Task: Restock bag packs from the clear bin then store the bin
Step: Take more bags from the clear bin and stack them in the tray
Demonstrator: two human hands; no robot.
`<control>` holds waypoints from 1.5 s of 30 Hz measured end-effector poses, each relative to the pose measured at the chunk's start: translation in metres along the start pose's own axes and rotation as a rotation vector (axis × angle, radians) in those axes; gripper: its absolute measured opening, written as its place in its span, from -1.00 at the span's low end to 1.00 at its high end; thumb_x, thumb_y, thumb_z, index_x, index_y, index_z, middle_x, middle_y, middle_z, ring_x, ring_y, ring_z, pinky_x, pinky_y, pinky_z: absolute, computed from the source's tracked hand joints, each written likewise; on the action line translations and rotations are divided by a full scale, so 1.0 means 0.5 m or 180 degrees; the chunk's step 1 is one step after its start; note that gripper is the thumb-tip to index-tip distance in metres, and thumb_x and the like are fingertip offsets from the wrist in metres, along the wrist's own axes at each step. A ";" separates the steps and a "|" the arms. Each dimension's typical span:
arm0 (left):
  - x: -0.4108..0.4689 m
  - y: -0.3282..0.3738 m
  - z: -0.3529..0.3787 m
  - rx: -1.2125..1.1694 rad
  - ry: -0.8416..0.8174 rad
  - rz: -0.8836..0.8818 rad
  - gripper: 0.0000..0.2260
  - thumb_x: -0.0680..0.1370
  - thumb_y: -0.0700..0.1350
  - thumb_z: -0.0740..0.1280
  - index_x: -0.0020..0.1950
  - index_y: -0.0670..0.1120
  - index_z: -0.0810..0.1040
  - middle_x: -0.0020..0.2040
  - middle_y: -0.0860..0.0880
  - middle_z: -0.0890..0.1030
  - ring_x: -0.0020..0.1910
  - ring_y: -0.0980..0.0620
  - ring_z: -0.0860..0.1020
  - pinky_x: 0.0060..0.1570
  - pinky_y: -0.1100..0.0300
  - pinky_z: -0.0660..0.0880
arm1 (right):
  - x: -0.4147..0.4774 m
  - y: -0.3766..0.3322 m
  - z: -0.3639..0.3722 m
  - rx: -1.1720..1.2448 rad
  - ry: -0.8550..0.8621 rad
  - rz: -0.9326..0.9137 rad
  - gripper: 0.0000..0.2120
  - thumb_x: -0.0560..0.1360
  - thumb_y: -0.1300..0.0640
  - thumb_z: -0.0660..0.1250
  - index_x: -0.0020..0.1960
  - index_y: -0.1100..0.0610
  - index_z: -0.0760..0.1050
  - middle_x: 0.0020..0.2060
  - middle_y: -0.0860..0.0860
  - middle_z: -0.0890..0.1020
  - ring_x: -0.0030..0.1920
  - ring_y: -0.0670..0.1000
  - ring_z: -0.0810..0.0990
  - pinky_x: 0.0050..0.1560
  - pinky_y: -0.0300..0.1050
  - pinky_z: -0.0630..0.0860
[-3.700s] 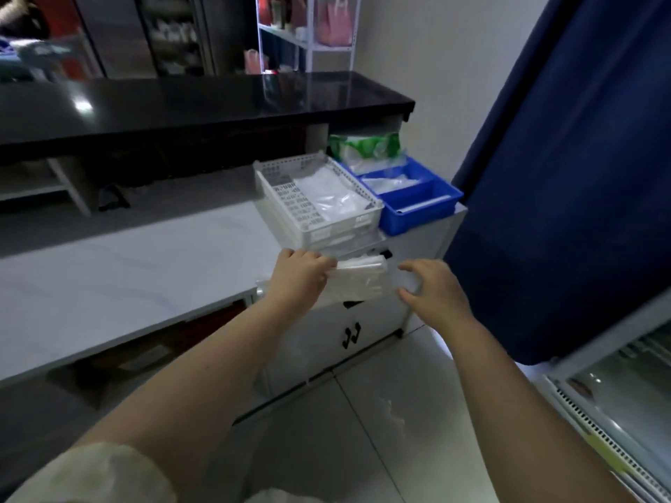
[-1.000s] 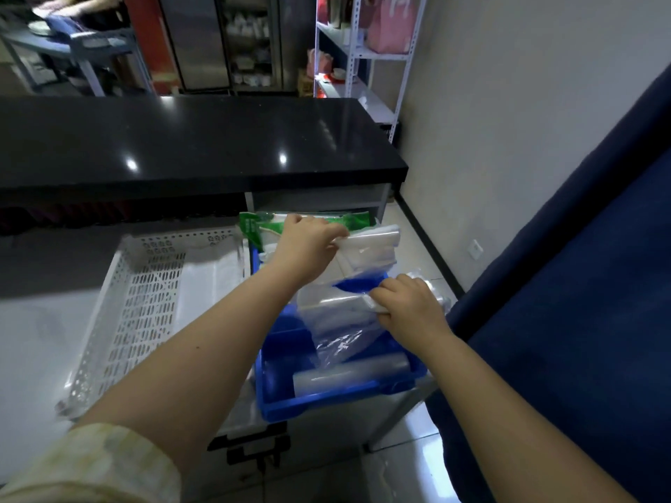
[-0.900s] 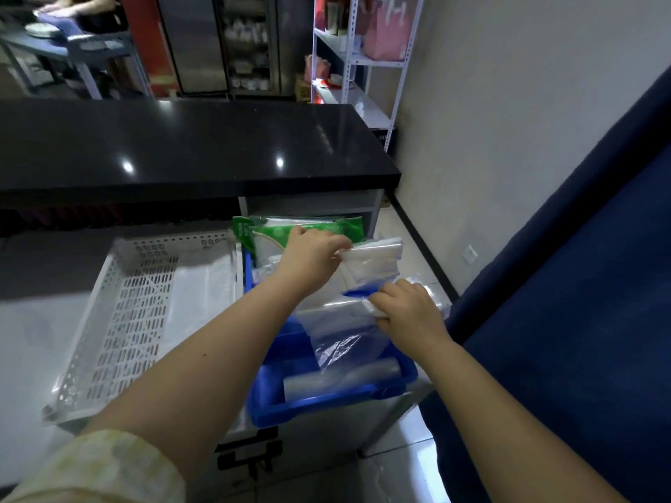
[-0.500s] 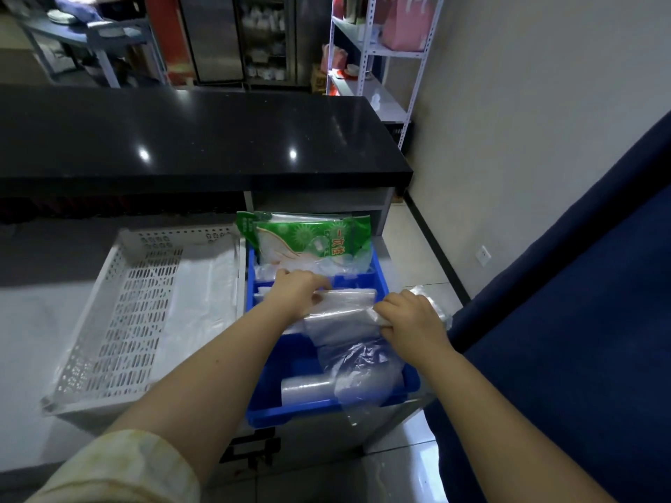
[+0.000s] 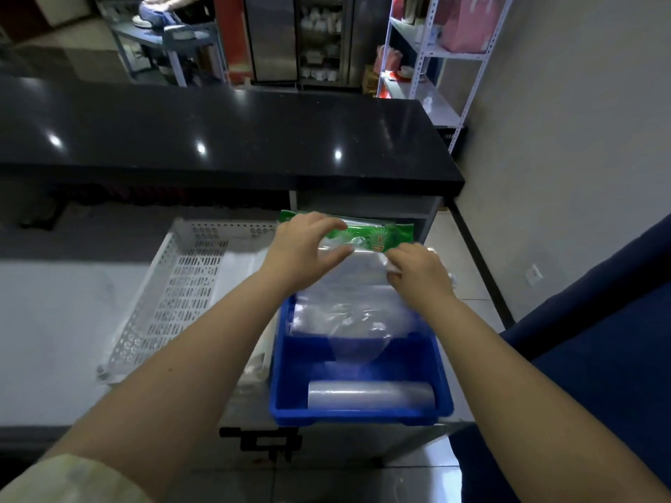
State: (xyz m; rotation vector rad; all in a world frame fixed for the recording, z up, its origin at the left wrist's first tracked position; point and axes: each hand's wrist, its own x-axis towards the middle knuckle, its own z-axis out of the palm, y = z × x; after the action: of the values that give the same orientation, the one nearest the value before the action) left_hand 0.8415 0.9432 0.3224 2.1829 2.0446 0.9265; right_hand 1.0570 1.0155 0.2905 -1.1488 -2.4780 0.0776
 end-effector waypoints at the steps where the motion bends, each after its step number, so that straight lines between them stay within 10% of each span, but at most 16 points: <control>1: -0.009 0.003 0.003 0.0059 0.0007 0.0015 -0.61 0.47 0.15 0.37 0.25 0.04 0.50 0.17 0.01 0.56 0.17 0.00 0.46 0.14 0.02 0.41 | 0.017 -0.003 0.004 0.0026 0.0012 -0.0009 -0.88 0.40 0.28 0.35 -0.06 0.21 0.56 -0.16 0.13 0.59 -0.11 0.18 0.49 -0.12 0.04 0.39; 15: -0.143 -0.031 0.155 0.0805 -0.1166 -0.0257 -0.42 0.34 0.19 0.43 0.31 0.11 0.38 0.25 0.04 0.46 0.25 -0.04 0.39 0.16 -0.01 0.25 | -0.072 -0.015 0.147 0.0347 -0.0743 -0.0018 -0.72 0.34 0.24 0.42 0.05 0.14 0.55 -0.01 0.09 0.58 0.05 0.16 0.47 0.02 0.03 0.37; 23: -0.119 -0.041 0.190 0.1174 -0.1268 -0.0262 -0.66 0.41 -0.22 0.33 0.14 0.04 0.46 0.06 0.01 0.55 0.05 -0.08 0.47 0.09 0.02 0.21 | -0.097 0.019 0.124 0.0783 -0.0841 -0.0175 -0.76 0.41 0.15 0.40 0.07 0.05 0.54 0.02 0.00 0.60 0.03 0.09 0.50 0.06 0.03 0.48; 28: -0.131 -0.060 0.178 0.0950 -0.1494 -0.0106 -0.81 0.47 0.12 0.30 0.03 0.09 0.51 -0.04 0.08 0.58 -0.01 -0.03 0.50 0.08 0.01 0.25 | -0.105 0.024 0.135 0.0863 -0.1019 0.0000 -0.84 0.45 0.15 0.42 0.03 0.07 0.61 0.02 -0.01 0.62 0.08 0.06 0.49 0.09 0.00 0.46; 34: -0.127 -0.058 0.171 0.0939 -0.1629 -0.0169 -0.47 0.41 0.45 0.11 0.10 0.12 0.57 0.05 0.08 0.59 0.07 0.00 0.50 0.06 0.00 0.32 | -0.094 0.017 0.144 0.0709 -0.0992 0.0130 -0.87 0.41 0.12 0.46 -0.04 0.04 0.64 -0.04 -0.01 0.59 0.05 0.06 0.45 0.00 -0.04 0.43; 41: -0.116 -0.039 0.185 0.0829 -0.1700 -0.0502 -0.36 0.26 0.50 0.25 0.18 0.14 0.51 0.18 0.07 0.53 0.18 -0.02 0.43 0.10 -0.02 0.30 | -0.087 0.016 0.148 0.0639 -0.1172 0.0291 -0.89 0.41 0.04 0.45 -0.06 -0.05 0.60 -0.08 -0.05 0.54 0.06 0.03 0.43 -0.01 -0.07 0.36; 45: -0.101 -0.046 0.194 0.0903 -0.1771 -0.0545 -0.52 0.30 0.20 0.46 0.17 0.15 0.46 0.21 0.03 0.50 0.22 -0.05 0.40 0.15 -0.04 0.27 | -0.087 0.023 0.142 0.0741 -0.1237 0.0303 -0.82 0.42 0.05 0.44 0.02 -0.05 0.62 -0.03 -0.05 0.54 0.06 0.01 0.43 0.07 -0.03 0.45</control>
State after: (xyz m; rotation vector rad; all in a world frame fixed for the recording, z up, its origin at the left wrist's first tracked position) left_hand 0.8629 0.9371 0.2129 2.0195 2.1073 -0.0042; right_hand 1.0630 0.9991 0.2086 -1.2427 -2.6455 0.6558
